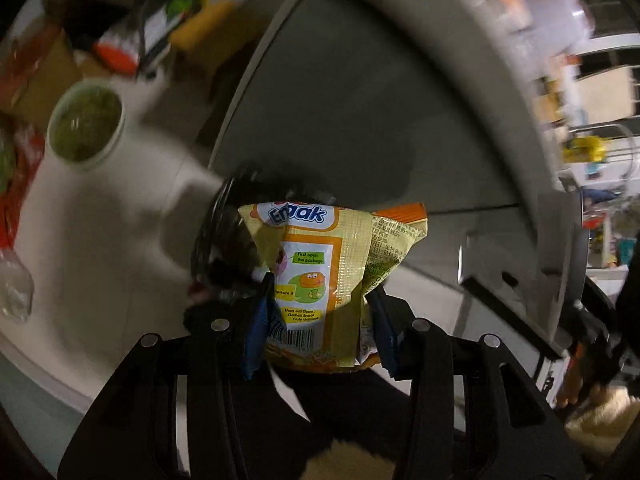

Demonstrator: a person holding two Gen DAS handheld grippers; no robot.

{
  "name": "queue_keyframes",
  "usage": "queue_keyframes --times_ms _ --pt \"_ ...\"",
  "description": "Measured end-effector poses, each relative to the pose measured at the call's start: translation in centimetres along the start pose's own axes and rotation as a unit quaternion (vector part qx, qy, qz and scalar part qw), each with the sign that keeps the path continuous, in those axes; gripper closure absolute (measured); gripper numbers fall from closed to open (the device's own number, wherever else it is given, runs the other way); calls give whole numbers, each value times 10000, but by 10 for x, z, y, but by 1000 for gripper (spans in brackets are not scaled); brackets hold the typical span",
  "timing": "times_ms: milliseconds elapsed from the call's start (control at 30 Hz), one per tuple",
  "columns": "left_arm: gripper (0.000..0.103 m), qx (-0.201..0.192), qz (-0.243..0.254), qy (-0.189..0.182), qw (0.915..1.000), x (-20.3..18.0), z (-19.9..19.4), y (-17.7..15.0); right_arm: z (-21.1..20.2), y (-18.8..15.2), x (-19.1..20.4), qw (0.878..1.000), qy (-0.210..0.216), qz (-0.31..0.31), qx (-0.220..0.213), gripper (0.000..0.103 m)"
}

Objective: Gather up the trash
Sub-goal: 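Lower the stand and snack bag into the trash bag and release both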

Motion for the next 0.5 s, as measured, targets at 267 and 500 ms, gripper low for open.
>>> queue_keyframes --times_ms 267,500 --pt "59 912 119 961 9911 37 164 14 142 -78 -90 9892 -559 993 921 31" --pt "22 1778 429 2178 9587 67 256 20 235 -100 -155 9704 -932 1859 1231 23"
Point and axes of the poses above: each gripper's, at about its wrist camera, not at the fingertips, and z roughly the way its jaws point, x to its left, y to its top, the point moved 7 cm from there along z, roughly the way its jaws point, and after that the axes turned 7 degrees about x, right-handed, at the moved point
